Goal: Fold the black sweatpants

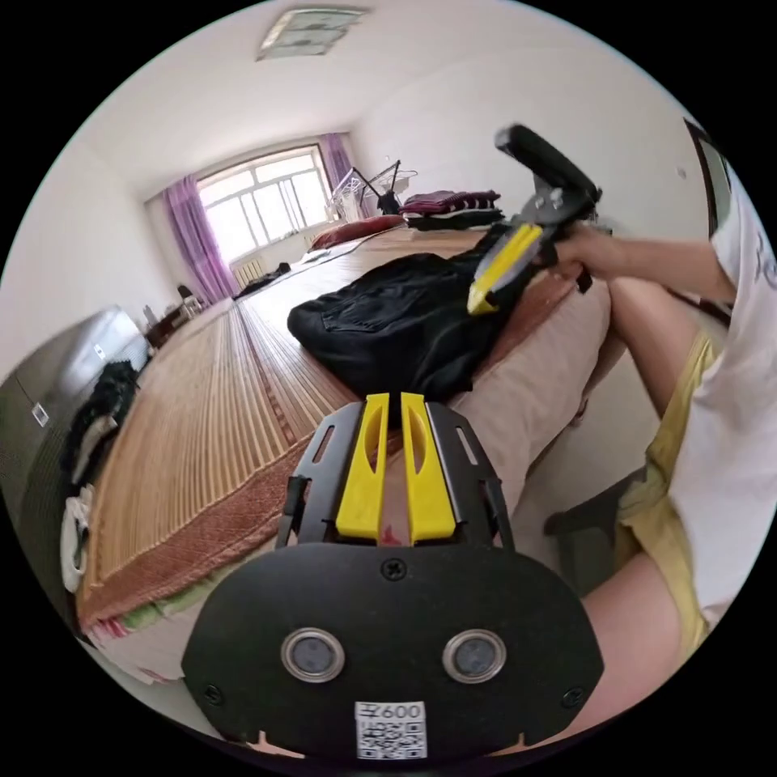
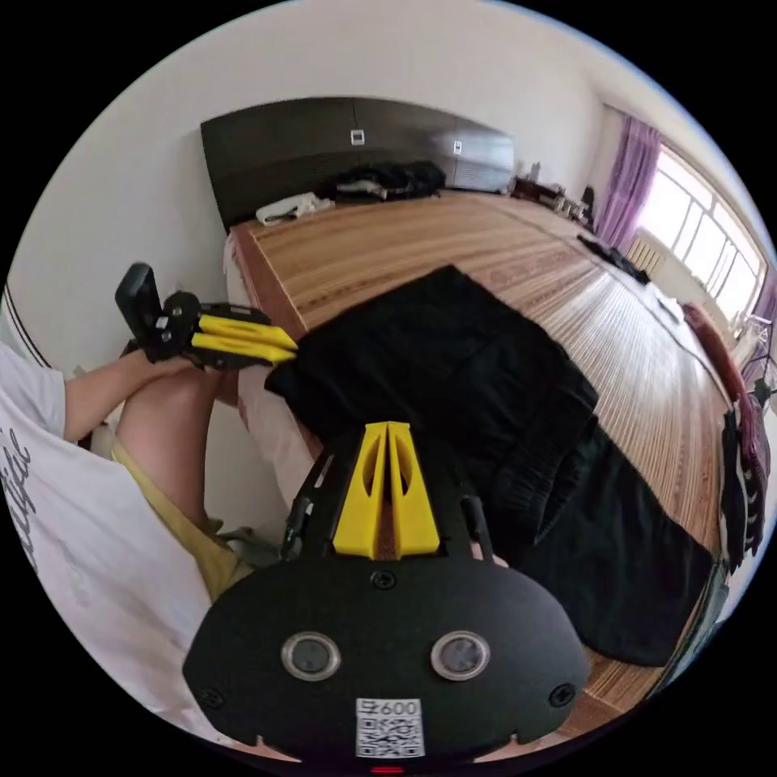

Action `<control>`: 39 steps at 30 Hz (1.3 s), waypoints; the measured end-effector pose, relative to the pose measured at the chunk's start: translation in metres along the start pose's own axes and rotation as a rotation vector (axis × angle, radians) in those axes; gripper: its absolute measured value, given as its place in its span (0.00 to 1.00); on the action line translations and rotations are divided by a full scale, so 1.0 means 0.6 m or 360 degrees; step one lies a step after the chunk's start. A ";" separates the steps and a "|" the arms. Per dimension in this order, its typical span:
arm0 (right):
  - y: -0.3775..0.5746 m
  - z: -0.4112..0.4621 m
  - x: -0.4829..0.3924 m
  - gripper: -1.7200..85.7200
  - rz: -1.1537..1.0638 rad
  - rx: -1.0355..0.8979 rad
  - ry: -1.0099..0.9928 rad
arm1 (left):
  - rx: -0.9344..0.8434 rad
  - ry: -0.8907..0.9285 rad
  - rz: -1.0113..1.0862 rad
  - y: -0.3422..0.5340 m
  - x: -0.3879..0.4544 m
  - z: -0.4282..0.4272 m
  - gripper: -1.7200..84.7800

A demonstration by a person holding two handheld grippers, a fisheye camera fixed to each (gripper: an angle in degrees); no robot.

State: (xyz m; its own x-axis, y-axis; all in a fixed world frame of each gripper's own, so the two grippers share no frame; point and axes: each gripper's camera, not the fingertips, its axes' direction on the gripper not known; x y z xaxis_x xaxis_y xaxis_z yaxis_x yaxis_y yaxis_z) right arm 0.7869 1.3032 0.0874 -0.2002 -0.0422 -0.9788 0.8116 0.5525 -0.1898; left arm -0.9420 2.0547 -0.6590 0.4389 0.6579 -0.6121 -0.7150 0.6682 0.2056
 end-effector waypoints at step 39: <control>0.394 0.280 -0.316 0.01 -0.0988 0.0234 0.0472 | 0.0019 0.0190 -0.0242 0.077 -0.191 0.021 0.09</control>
State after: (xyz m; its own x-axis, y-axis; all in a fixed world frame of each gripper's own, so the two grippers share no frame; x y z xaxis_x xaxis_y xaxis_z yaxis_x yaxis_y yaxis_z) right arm 1.1088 1.3021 0.2155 -0.7746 -0.0729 -0.6282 0.5606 0.3804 -0.7355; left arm -1.0183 2.0146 -0.5700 0.4732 0.5037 -0.7228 -0.6387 0.7612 0.1123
